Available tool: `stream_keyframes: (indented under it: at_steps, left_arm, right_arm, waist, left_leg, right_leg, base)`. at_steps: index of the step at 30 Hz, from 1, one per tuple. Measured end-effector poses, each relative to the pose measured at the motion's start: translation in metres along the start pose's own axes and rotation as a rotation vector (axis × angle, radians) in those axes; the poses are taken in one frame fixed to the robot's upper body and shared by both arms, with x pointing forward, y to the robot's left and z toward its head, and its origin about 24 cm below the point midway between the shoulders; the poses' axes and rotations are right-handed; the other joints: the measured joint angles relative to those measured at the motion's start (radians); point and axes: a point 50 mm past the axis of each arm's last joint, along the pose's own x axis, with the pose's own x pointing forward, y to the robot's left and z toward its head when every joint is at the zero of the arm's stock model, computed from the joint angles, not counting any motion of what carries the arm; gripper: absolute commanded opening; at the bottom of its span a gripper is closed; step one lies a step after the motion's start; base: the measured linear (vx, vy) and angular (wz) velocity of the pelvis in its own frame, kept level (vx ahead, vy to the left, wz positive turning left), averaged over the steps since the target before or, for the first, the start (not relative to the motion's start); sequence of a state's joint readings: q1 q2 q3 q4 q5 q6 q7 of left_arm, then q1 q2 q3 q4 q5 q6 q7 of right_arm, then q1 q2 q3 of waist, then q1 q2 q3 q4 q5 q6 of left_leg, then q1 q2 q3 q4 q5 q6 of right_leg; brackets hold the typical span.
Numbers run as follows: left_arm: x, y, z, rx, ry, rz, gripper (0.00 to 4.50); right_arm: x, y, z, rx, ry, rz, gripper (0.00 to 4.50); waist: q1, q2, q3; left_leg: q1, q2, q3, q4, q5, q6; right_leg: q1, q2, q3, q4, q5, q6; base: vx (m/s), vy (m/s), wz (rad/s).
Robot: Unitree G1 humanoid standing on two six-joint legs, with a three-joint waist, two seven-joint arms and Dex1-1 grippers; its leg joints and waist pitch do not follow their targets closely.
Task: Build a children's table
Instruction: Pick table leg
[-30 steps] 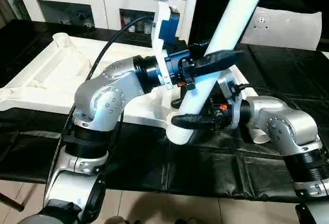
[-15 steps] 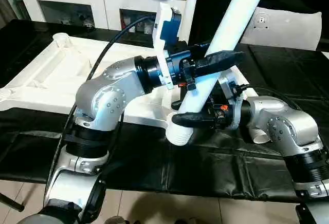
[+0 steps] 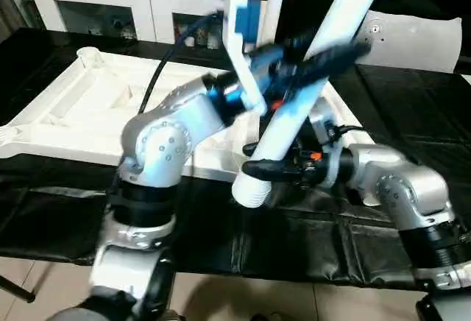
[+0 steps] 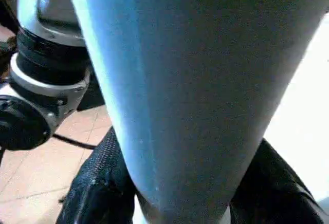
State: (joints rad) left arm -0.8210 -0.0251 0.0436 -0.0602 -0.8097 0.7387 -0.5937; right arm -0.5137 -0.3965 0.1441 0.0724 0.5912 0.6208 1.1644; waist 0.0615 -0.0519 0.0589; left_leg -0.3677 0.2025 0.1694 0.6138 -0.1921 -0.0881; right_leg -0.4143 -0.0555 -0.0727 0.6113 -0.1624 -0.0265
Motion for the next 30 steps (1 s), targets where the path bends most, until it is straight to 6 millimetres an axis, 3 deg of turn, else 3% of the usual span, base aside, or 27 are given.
stream_keyframes:
  at_steps: [9,15,18,20,23,27,30]
  left_arm:
    - [-0.015,0.009,0.036,-0.048,-0.364,0.122,4.28]
    - [-0.044,0.027,0.047,0.095,-0.306,0.324,4.32]
    - [-0.081,0.051,0.029,0.237,-0.097,0.563,4.32]
    - [-0.105,0.063,0.012,0.281,0.031,0.708,4.32]
    - [-0.126,0.072,-0.013,0.329,0.198,0.822,4.32]
    - [-0.138,0.075,-0.030,0.516,0.388,0.795,4.32]
    - [-0.151,0.078,-0.055,0.540,0.575,0.690,4.32]
  right_arm:
    - [0.004,-0.004,-0.003,0.049,-0.138,-0.143,1.93]
    - [-0.005,-0.013,0.006,0.028,-0.278,-0.375,1.93]
    - [-0.018,-0.017,-0.001,-0.007,-0.290,-0.550,1.93]
    - [-0.026,-0.019,-0.008,-0.020,-0.265,-0.654,1.93]
    - [-0.029,-0.018,-0.017,-0.051,-0.206,-0.741,1.93]
    - [-0.023,-0.015,-0.025,-0.087,-0.140,-0.826,1.93]
    - [-0.020,-0.013,-0.035,-0.097,-0.092,-0.858,1.93]
  waist:
    - [0.000,0.000,0.000]
    - [-0.003,0.004,-0.002]
    - [-0.005,0.015,-0.004]
    - [-0.006,0.015,-0.004]
    - [-0.006,0.016,-0.003]
    - [-0.011,0.016,-0.003]
    - [-0.014,0.016,-0.003]
  left_leg:
    - [0.000,0.000,-0.001,0.000,0.000,0.000]
    - [0.001,0.000,-0.002,0.000,-0.001,-0.001]
    - [0.001,0.000,-0.003,0.000,-0.001,-0.002]
    - [0.001,0.000,-0.003,0.000,0.000,-0.003]
    - [0.000,0.000,-0.003,0.000,0.000,-0.003]
    - [0.002,0.000,-0.004,-0.002,0.000,-0.003]
    - [0.002,-0.001,-0.004,-0.003,0.000,-0.004]
  right_leg:
    - [0.000,0.000,-0.001,-0.001,0.000,0.001]
    - [0.000,0.000,-0.001,-0.001,0.001,0.001]
    - [0.000,0.000,-0.001,-0.001,0.001,0.003]
    - [-0.002,0.000,-0.001,-0.001,0.001,0.003]
    - [-0.003,0.000,-0.001,-0.001,0.001,0.003]
    - [-0.002,0.000,-0.001,-0.001,0.001,0.003]
    - [-0.003,0.000,0.000,-0.002,0.001,0.003]
  base:
    - [0.000,0.000,0.00]
    - [0.000,0.000,0.00]
    - [0.000,0.000,0.00]
    - [0.000,0.000,0.00]
    - [0.000,0.000,0.00]
    - [0.000,0.000,0.00]
    - [0.000,0.000,0.00]
